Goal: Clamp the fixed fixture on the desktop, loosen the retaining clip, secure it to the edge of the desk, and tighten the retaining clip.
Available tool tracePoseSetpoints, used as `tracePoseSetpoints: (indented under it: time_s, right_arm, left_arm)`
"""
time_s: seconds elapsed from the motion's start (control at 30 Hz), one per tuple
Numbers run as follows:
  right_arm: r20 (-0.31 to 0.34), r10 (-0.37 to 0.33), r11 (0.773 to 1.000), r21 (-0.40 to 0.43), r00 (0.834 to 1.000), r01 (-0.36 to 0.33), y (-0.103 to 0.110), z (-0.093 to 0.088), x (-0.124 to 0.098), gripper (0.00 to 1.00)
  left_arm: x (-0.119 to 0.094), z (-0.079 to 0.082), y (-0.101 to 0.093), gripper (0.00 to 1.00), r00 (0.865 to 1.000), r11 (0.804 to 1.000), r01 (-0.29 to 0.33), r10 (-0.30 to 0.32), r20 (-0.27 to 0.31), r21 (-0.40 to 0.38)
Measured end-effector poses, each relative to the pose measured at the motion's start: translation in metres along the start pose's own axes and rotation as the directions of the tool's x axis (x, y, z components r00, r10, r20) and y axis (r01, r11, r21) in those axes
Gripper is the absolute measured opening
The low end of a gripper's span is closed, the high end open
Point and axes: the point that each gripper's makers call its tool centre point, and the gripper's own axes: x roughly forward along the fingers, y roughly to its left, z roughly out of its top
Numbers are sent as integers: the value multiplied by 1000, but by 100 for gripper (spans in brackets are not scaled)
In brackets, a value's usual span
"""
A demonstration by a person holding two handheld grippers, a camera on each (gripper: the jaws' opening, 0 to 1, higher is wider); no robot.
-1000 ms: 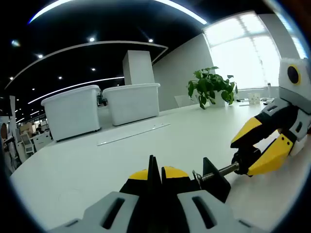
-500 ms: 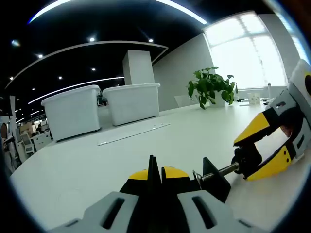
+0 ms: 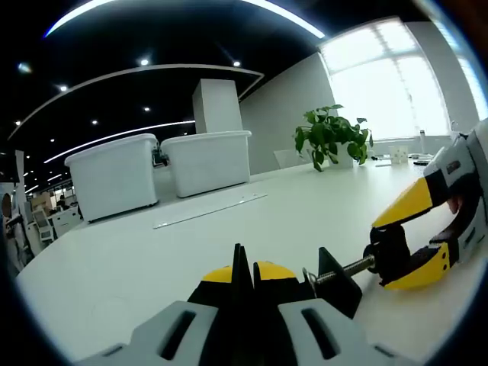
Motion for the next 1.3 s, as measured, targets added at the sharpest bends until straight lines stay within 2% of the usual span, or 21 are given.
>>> tracePoseSetpoints:
  time_s: [0.27,0.43,1.07,1.2,1.3]
  right_arm:
    - [2,-3,1000,-18,1000,3,-1,0,1,19]
    - [-2,-5,997,-78,1000,5,1,1,0,19]
    - [-5,-6,982,-189,1000,5,5,6,-4,19]
    - [0,-8,986,-168,1000,8,4,6,-5,19]
    - [51,-2,999,-42,999,4,1,14,-8,21]
  left_arm:
    - [0,0,0,7,1000,1000,-1,1,0,0]
    - [-1,0,0,7,1000,1000,-1,1,0,0]
    - [1,0,0,7,1000,1000,-2,2,0,1]
    - [1,0,0,7,1000,1000,-2,2,1,2]
    - [1,0,0,7,1000,1000,-2,2,1,2]
